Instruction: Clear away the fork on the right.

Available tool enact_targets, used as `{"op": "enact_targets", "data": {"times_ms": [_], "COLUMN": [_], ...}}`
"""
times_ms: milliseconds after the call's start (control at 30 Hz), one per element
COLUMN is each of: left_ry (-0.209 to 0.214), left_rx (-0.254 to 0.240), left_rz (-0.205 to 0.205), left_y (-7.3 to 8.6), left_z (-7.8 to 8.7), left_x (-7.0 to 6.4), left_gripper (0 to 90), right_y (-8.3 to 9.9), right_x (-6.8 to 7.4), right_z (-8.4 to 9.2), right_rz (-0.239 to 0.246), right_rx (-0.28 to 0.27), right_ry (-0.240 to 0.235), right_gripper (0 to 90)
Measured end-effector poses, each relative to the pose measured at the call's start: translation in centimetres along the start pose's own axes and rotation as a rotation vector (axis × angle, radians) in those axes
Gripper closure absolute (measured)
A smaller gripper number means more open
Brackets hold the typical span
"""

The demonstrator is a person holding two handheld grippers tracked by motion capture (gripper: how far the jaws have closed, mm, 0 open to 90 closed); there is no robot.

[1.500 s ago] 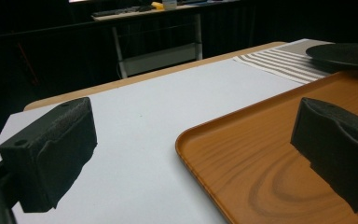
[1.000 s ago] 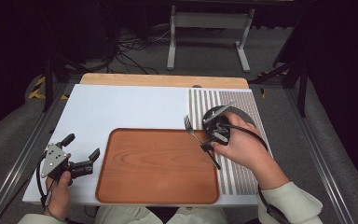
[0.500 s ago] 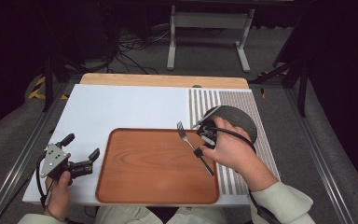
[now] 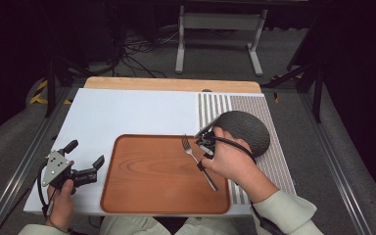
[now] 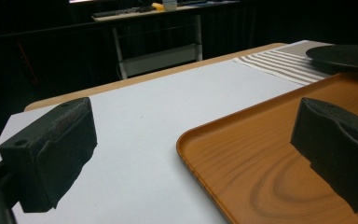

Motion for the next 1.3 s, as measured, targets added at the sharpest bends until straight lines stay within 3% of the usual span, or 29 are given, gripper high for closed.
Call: {"op": "enact_targets", "data": {"times_ms": [567,767,1300], "left_ry": [0.0,0.0,0.001], "left_rx": [0.001,0.0,0.001], "left_rz": [-0.001,0.0,0.0], "left_y": [0.0,0.0,0.0], "left_z": [0.0,0.0,0.0], "left_x": [0.0,0.0,0.0], "left_gripper": [0.8,0.8,0.8], "right_y": [1.3,1.6,2.3], "right_x": [-0.4,-0.6,-0.8], "right_z": [-2.2,-2.6,-3.4], "right_rz": [-0.087,-0.125,-0.166], "right_rx": [0.102,0.111,0.143], "right_ry": [0.058,0.077,0.09], "right_gripper": [83.7,83.7,83.6]}}
Point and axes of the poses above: each handheld gripper's, and its own axes: z roughly backward along the jaws, y roughly out of its underside, x roughly to its left, the point moved 7 cm from there along -z, roughly forward along the jaws, and after that the axes turned 15 degrees about -x, right-handed, at the moved point
